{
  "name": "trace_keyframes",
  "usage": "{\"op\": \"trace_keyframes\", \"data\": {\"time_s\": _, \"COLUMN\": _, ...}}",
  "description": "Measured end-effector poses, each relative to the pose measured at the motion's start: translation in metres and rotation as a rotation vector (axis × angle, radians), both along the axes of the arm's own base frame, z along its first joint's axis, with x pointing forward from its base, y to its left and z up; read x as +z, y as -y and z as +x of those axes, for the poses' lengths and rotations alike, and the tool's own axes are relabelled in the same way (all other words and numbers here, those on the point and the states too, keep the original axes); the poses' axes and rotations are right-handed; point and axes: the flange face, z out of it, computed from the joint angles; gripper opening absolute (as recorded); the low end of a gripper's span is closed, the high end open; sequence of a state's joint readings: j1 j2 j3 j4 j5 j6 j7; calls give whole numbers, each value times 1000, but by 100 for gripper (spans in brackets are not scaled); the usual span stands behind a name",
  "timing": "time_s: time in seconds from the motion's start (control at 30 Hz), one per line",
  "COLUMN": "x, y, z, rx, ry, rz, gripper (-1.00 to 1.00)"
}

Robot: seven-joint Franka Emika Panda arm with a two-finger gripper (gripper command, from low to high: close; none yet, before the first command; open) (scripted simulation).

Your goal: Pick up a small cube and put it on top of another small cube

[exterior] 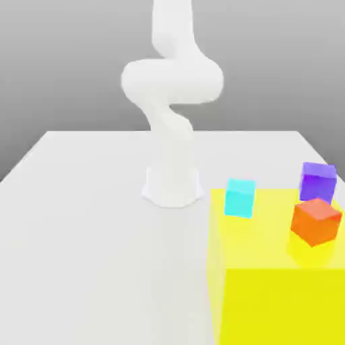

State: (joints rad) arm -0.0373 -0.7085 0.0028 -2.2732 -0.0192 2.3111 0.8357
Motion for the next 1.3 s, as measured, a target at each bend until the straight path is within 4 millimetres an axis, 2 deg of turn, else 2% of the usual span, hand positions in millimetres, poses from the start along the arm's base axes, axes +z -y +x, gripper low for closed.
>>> {"op": "trace_keyframes", "data": {"time_s": 0.17, "x": -45, "y": 35, "z": 60, "rx": -124, "ry": -107, "rz": 18, "gripper": 0}}
{"op": "trace_keyframes", "data": {"time_s": 0.33, "x": -99, "y": 78, "z": 109, "rx": -242, "ry": -209, "rz": 45, "gripper": 0}}
{"op": "trace_keyframes", "data": {"time_s": 0.5, "x": -163, "y": 128, "z": 147, "rx": -358, "ry": -308, "rz": 84, "gripper": 0}}
{"op": "trace_keyframes", "data": {"time_s": 0.6, "x": -205, "y": 165, "z": 162, "rx": -435, "ry": -366, "rz": 114, "gripper": 0}}
{"op": "trace_keyframes", "data": {"time_s": 0.77, "x": -282, "y": 218, "z": 177, "rx": -547, "ry": -460, "rz": 170, "gripper": 0}}
{"op": "trace_keyframes", "data": {"time_s": 0.9, "x": -348, "y": 257, "z": 180, "rx": -630, "ry": -533, "rz": 222, "gripper": 0}}
{"op": "trace_keyframes", "data": {"time_s": 1.13, "x": -470, "y": 321, "z": 160, "rx": -785, "ry": -653, "rz": 333, "gripper": 0}}
{"op": "trace_keyframes", "data": {"time_s": 1.27, "x": -540, "y": 333, "z": 153, "rx": -817, "ry": -678, "rz": 359, "gripper": 0}}
{"op": "trace_keyframes", "data": {"time_s": 1.3, "x": -554, "y": 333, "z": 152, "rx": -818, "ry": -678, "rz": 360, "gripper": -100}}
